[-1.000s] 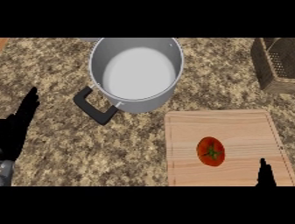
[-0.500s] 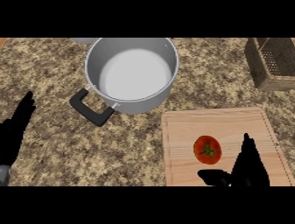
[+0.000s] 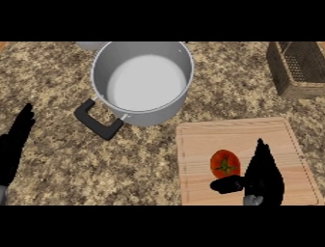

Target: Pick the tomato from the cutting board and place it in the pot

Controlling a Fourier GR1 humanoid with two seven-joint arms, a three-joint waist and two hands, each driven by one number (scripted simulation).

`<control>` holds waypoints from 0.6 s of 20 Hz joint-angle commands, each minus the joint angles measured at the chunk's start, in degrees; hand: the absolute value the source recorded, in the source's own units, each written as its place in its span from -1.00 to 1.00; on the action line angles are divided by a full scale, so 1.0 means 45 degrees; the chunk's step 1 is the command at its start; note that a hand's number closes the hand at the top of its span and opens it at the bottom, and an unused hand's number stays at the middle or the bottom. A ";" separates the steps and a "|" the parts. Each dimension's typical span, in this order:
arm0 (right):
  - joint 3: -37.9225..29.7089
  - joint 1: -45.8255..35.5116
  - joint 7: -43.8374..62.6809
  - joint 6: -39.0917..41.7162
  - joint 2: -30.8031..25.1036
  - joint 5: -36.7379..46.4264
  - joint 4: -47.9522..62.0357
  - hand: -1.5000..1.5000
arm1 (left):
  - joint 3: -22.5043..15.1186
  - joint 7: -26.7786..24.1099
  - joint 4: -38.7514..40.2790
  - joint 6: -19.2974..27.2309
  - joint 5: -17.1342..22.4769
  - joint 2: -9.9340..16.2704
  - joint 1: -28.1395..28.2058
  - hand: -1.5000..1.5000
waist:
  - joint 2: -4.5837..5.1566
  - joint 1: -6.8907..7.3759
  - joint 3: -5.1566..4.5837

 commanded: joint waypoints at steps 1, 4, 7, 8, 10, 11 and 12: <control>-0.0560 -0.1965 0.3087 0.0192 0.0070 -0.0760 0.0926 -1.00 | -0.0226 0.0062 -0.0267 0.0226 -0.0294 -0.0446 0.0100 0.00 | 0.0009 0.0020 0.0012; 0.0764 -0.1222 0.2905 -0.0015 0.0070 -0.0047 0.1086 1.00 | 0.0026 0.0082 0.0054 0.0184 -0.0417 -0.0483 0.0254 0.00 | -0.0019 -0.0092 0.0009; 0.0569 -0.1544 0.2829 0.0358 0.0070 -0.0023 0.0841 1.00 | 0.0271 0.0169 0.0137 -0.0204 -0.0318 -0.0435 -0.0257 0.00 | -0.0025 -0.0166 0.0009; 0.0419 -0.1680 0.2648 0.0047 0.0070 0.0058 0.1290 1.00 | 0.0541 0.0366 -0.0113 -0.0453 -0.0010 -0.0196 -0.0053 0.00 | -0.0025 -0.0106 0.0012; -0.0122 -0.1564 0.1874 0.0005 0.0069 -0.0095 0.1811 1.00 | 0.0203 -0.0069 0.0093 -0.0113 -0.0510 -0.0666 0.0284 0.00 | -0.0014 -0.0109 0.0013; 0.0344 -0.1498 0.2888 0.0404 0.0069 -0.0227 0.0738 1.00 | 0.0468 0.0347 -0.0272 -0.0436 -0.0284 -0.0187 0.0121 0.00 | -0.0045 -0.0130 0.0011; 0.0399 -0.2189 0.2878 -0.0112 0.0069 -0.0266 0.1574 1.00 | 0.0190 0.0027 0.0081 -0.0237 -0.0649 -0.0569 0.0140 0.00 | -0.0014 -0.0085 0.0011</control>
